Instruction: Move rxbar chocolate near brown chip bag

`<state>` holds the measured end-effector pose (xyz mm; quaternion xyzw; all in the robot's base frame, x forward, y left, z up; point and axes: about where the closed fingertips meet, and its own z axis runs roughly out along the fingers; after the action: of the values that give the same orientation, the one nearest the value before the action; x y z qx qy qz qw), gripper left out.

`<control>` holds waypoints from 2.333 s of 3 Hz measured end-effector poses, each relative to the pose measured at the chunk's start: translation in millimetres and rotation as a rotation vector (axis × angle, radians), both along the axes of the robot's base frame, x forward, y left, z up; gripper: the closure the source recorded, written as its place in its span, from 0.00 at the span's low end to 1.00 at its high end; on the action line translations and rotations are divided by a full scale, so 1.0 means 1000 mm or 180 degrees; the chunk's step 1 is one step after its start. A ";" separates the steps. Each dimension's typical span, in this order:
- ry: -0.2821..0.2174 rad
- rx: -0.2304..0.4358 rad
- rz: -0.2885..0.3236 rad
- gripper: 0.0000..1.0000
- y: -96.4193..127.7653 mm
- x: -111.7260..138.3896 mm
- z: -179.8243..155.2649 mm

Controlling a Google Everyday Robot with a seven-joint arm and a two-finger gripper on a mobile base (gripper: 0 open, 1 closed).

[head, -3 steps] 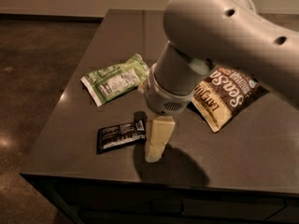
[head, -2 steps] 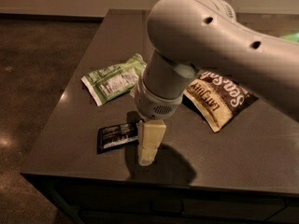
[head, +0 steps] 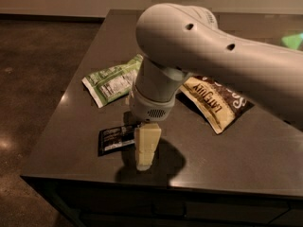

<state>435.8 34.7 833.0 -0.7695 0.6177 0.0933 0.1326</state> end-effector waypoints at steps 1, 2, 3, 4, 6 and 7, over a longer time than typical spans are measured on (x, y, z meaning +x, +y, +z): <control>0.0036 -0.0032 0.0062 0.18 0.002 0.000 -0.005; 0.0054 -0.0045 0.0042 0.41 -0.001 0.001 -0.004; 0.0057 -0.0041 0.0019 0.64 -0.003 0.003 0.000; 0.0057 -0.0041 0.0018 0.87 -0.003 0.003 0.003; 0.0115 0.0032 -0.0497 1.00 -0.037 0.035 0.027; 0.0085 0.0065 -0.0815 1.00 -0.061 0.066 0.041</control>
Offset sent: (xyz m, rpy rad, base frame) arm 0.0045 -0.0052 -0.0044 -0.0163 0.0274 0.0019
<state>501.7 -26.0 873.6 -0.6817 0.7116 0.0921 0.1429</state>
